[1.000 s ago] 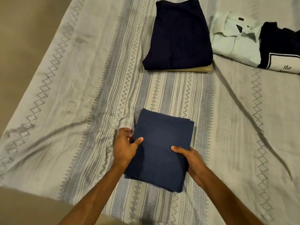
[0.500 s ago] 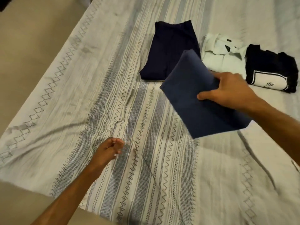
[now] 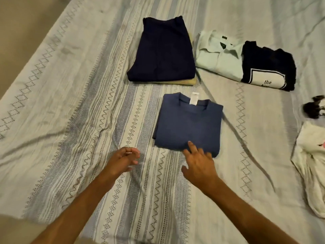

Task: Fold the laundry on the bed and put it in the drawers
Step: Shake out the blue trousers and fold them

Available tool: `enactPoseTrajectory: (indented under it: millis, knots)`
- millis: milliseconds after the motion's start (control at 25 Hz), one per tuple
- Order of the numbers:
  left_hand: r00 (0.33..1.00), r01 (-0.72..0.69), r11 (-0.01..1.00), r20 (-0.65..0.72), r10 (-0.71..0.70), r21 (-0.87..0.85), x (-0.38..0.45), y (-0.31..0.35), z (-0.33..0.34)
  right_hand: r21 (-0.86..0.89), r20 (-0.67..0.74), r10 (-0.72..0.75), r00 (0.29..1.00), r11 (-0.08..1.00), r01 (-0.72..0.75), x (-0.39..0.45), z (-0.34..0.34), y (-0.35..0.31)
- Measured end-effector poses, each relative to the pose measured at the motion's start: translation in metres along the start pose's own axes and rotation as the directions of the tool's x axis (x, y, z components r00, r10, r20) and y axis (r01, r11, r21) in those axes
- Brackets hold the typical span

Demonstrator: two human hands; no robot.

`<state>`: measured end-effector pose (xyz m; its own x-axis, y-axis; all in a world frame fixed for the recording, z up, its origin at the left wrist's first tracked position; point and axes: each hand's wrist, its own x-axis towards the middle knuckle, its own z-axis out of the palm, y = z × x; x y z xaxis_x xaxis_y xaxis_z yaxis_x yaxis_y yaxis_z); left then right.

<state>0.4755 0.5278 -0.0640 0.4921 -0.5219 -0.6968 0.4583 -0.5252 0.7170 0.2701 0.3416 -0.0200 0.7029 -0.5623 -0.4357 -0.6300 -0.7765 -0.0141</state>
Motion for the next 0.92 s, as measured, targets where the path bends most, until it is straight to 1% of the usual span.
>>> enactPoseTrajectory:
  millis: [40, 120, 160, 200, 240, 280, 320, 360, 400, 440, 520, 560, 600, 640, 680, 720, 800, 920]
  knots:
    - [1.000, -0.009, 1.000, 0.004, 0.009, 0.019, 0.002, 0.004, 0.008, 0.066, -0.029, 0.007, 1.000, 0.998, -0.005, -0.001, 0.005, 0.008]
    - [1.000, -0.013, 0.999, 0.000, 0.013, 0.040, 0.007, 0.012, 0.019, 0.250, -0.042, 0.048, 0.998, 0.968, -0.036, 0.002, 0.002, 0.030]
    - [1.000, -0.019, 0.998, 0.000, 0.019, 0.055, 0.010, 0.019, 0.024, 0.371, -0.072, 0.104, 0.992, 0.926, -0.070, 0.005, -0.002, 0.043]
    - [1.000, -0.029, 0.997, -0.002, 0.030, 0.071, 0.013, 0.025, 0.031, 0.510, -0.101, 0.207, 0.973, 0.851, -0.128, 0.010, -0.004, 0.056]
    - [0.999, -0.039, 0.996, -0.013, 0.040, 0.077, 0.019, 0.032, 0.041, 0.647, -0.105, 0.343, 0.934, 0.736, -0.198, 0.017, -0.007, 0.070]
    - [0.999, -0.044, 0.996, -0.029, 0.046, 0.076, 0.026, 0.038, 0.051, 0.775, -0.040, 0.471, 0.881, 0.572, -0.270, 0.027, -0.007, 0.084]
    - [0.997, -0.043, 0.996, -0.055, 0.048, 0.075, 0.034, 0.045, 0.061, 0.863, 0.095, 0.545, 0.833, 0.372, -0.342, 0.039, -0.006, 0.095]
    - [0.997, -0.044, 0.996, -0.063, 0.050, 0.082, 0.043, 0.052, 0.071, 0.896, 0.258, 0.557, 0.790, 0.168, -0.411, 0.049, -0.002, 0.103]
    - [0.997, -0.050, 0.995, -0.048, 0.055, 0.090, 0.051, 0.057, 0.079, 0.887, 0.380, 0.534, 0.755, 0.021, -0.461, 0.058, 0.004, 0.109]
    - [0.998, -0.055, 0.994, -0.030, 0.058, 0.098, 0.060, 0.061, 0.089, 0.870, 0.438, 0.510, 0.740, -0.035, -0.491, 0.067, 0.011, 0.114]
    - [0.998, -0.030, 0.995, -0.045, 0.034, 0.090, 0.076, 0.065, 0.107, 0.875, 0.442, 0.506, 0.741, -0.060, -0.480, 0.077, 0.018, 0.120]
    - [0.999, 0.014, 0.998, -0.053, -0.011, 0.053, 0.081, 0.065, 0.115, 0.882, 0.432, 0.504, 0.748, -0.062, -0.468, 0.080, 0.023, 0.122]
    - [0.996, 0.084, 0.996, -0.041, -0.083, 0.024, 0.082, 0.064, 0.122, 0.877, 0.446, 0.496, 0.745, -0.079, -0.473, 0.081, 0.024, 0.121]
    - [0.986, 0.165, 0.986, -0.016, -0.164, 0.036, 0.081, 0.065, 0.128, 0.866, 0.475, 0.471, 0.744, -0.100, -0.490, 0.080, 0.021, 0.119]
    - [0.975, 0.220, 0.973, 0.003, -0.221, 0.071, 0.083, 0.062, 0.129, 0.851, 0.504, 0.435, 0.746, -0.101, -0.516, 0.079, 0.015, 0.116]
    - [0.966, 0.255, 0.962, 0.014, -0.258, 0.101, 0.082, 0.061, 0.129, 0.841, 0.518, 0.408, 0.752, -0.079, -0.536, 0.077, 0.011, 0.114]
    - [0.957, 0.284, 0.954, 0.038, -0.288, 0.097, 0.076, 0.068, 0.128, 0.837, 0.509, 0.399, 0.763, -0.023, -0.547, 0.066, 0.007, 0.116]
    - [0.960, 0.265, 0.955, 0.060, -0.274, 0.134, 0.064, 0.099, 0.132, 0.851, 0.491, 0.406, 0.771, -0.032, -0.525, 0.049, -0.019, 0.128]
